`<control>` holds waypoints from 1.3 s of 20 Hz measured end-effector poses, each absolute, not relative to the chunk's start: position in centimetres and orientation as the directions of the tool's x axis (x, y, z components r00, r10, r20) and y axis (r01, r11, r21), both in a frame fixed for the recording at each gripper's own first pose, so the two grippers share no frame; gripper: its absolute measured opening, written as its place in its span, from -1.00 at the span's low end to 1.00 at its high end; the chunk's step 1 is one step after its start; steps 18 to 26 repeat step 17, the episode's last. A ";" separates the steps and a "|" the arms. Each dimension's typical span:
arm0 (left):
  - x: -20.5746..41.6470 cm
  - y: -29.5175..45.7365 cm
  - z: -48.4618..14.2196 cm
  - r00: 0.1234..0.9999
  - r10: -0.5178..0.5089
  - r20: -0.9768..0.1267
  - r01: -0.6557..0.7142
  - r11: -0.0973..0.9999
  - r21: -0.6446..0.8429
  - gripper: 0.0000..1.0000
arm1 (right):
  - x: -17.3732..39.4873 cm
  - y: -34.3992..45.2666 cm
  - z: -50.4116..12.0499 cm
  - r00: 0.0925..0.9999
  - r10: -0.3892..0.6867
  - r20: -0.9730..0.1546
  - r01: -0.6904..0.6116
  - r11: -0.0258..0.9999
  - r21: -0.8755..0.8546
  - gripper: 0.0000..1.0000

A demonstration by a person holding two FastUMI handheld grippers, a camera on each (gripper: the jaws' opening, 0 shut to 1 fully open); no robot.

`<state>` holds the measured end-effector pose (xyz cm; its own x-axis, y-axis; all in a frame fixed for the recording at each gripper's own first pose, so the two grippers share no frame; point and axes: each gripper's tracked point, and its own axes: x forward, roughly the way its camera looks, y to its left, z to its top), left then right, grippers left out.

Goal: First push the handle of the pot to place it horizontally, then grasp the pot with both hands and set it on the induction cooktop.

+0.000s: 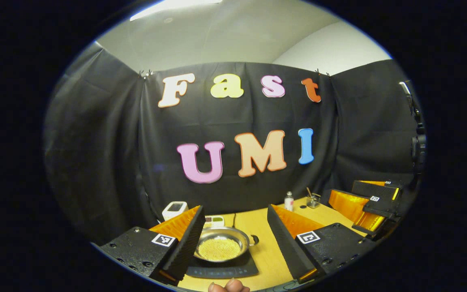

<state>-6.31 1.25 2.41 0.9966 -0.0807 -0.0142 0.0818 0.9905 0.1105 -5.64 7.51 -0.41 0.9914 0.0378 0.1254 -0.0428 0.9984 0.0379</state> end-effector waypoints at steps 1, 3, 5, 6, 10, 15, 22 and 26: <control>-6.8 2.1 1.4 0.997 -0.069 -0.045 0.073 0.993 0.091 0.94 | -6.5 7.7 -1.2 0.994 0.032 0.101 -0.036 0.999 0.038 0.86; -8.0 4.2 0.6 0.997 -0.032 -0.067 0.037 0.996 0.076 0.94 | -8.0 7.4 -2.3 0.997 0.025 0.072 -0.027 0.999 0.020 0.86; -8.1 4.7 1.0 0.998 -0.027 -0.050 0.031 0.997 0.069 0.86 | -8.5 6.4 -2.6 0.998 0.003 0.057 -0.003 1.000 0.004 0.86; -8.4 5.2 1.1 0.999 -0.016 -0.045 0.020 0.997 0.071 0.85 | -8.9 6.3 -2.8 0.999 0.000 0.041 -0.001 1.000 0.013 0.86; -9.2 5.4 1.9 1.000 0.013 -0.028 -0.011 0.998 0.061 0.86 | -10.2 5.3 -1.7 0.998 -0.002 0.055 0.002 1.000 0.007 0.87; -9.9 4.1 4.0 1.000 0.010 0.021 -0.012 0.995 0.100 0.82 | -11.9 3.4 -0.6 0.996 -0.029 0.081 0.028 0.999 0.020 0.86; -10.0 3.4 4.4 1.000 -0.002 0.026 -0.001 0.995 0.095 0.86 | -12.6 2.9 -0.7 0.996 -0.039 0.077 0.037 0.999 0.034 0.87; -10.0 3.4 4.4 1.000 -0.002 0.026 -0.001 0.995 0.095 0.86 | -12.6 2.9 -0.7 0.996 -0.039 0.077 0.037 0.999 0.034 0.87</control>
